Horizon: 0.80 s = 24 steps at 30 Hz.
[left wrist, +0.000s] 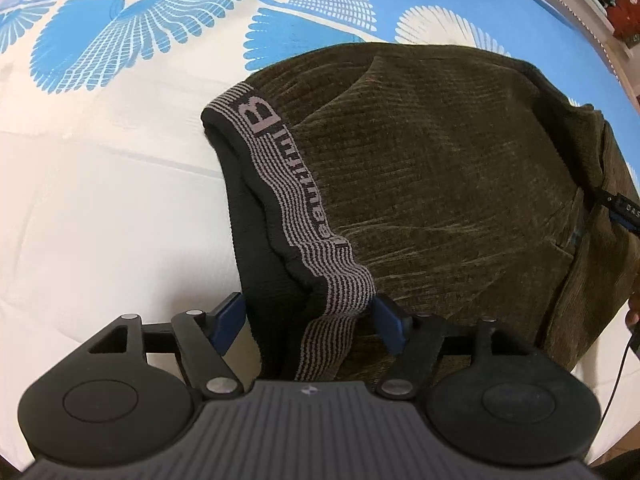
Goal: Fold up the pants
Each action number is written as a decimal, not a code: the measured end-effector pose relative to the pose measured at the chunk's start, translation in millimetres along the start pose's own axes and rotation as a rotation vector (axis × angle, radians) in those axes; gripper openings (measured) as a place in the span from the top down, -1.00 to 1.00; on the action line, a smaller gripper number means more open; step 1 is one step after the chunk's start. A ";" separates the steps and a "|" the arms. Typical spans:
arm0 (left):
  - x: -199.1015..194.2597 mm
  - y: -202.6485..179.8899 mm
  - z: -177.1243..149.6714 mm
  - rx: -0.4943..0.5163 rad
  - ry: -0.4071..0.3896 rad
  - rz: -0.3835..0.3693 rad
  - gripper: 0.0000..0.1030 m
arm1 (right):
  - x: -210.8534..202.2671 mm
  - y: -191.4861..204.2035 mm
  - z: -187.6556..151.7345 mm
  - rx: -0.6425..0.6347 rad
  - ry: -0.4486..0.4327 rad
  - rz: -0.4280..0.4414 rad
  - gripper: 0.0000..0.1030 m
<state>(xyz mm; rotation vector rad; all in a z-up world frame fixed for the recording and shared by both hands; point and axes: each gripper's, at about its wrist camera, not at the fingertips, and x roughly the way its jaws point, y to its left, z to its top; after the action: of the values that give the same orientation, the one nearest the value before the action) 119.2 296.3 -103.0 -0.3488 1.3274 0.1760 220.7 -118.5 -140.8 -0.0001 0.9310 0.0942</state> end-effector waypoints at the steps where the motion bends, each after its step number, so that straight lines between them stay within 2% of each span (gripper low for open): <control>1: 1.1 -1.3 0.1 0.005 0.001 0.006 -0.45 | 2.4 1.5 0.1 -0.017 0.005 -0.022 -0.14; 2: 1.4 -2.2 0.5 0.008 0.002 0.011 -0.45 | 3.0 1.6 0.5 -0.022 0.004 -0.037 -0.03; 3: 1.7 -3.3 0.6 0.010 0.002 0.015 -0.45 | -0.2 -1.6 0.4 -0.010 0.001 -0.042 0.23; 4: 1.0 -4.4 0.3 0.015 0.000 0.018 -0.45 | -4.2 -6.9 1.1 0.015 0.002 -0.030 0.58; 6: -0.1 -5.2 -1.1 0.032 -0.007 0.017 -0.45 | -20.5 -21.5 3.5 0.078 0.002 0.005 0.87; 8: -0.5 -3.4 -2.8 0.047 -0.008 0.012 -0.42 | -48.8 -38.4 9.9 0.104 -0.026 0.028 0.88; 11: -3.4 1.0 -5.6 0.053 -0.013 0.007 -0.33 | -111.3 -77.6 15.0 0.132 -0.115 0.084 0.89; 14: -5.2 4.7 -10.2 0.058 -0.014 0.031 -0.32 | -160.4 -121.2 -7.2 0.110 -0.146 0.125 0.89; 16: -4.8 6.0 -14.2 0.075 -0.013 0.041 -0.32 | -178.0 -152.3 -33.5 0.108 -0.089 0.143 0.89; 17: -4.7 5.9 -15.9 0.083 -0.013 0.039 -0.32 | -181.2 -167.8 -49.8 0.099 -0.026 0.137 0.89; 18: -5.2 4.9 -17.4 0.095 -0.015 0.040 -0.32 | -179.5 -178.7 -64.7 0.084 0.042 0.122 0.89; 21: -7.9 0.8 -21.2 0.126 -0.021 0.044 -0.32 | -156.6 -205.3 -117.9 0.001 0.329 0.070 0.95; 22: -8.3 0.2 -22.0 0.125 -0.019 0.043 -0.32 | -152.7 -213.4 -132.3 -0.030 0.386 0.034 0.95; 24: -9.6 -2.1 -22.3 0.115 -0.020 0.036 -0.32 | -160.8 -227.6 -137.7 -0.034 0.349 0.032 0.93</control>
<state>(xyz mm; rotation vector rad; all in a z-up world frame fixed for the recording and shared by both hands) 97.2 287.2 -97.8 -0.2256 1.3189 0.1322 33.4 -363.9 -103.6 -0.0337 1.2784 0.1428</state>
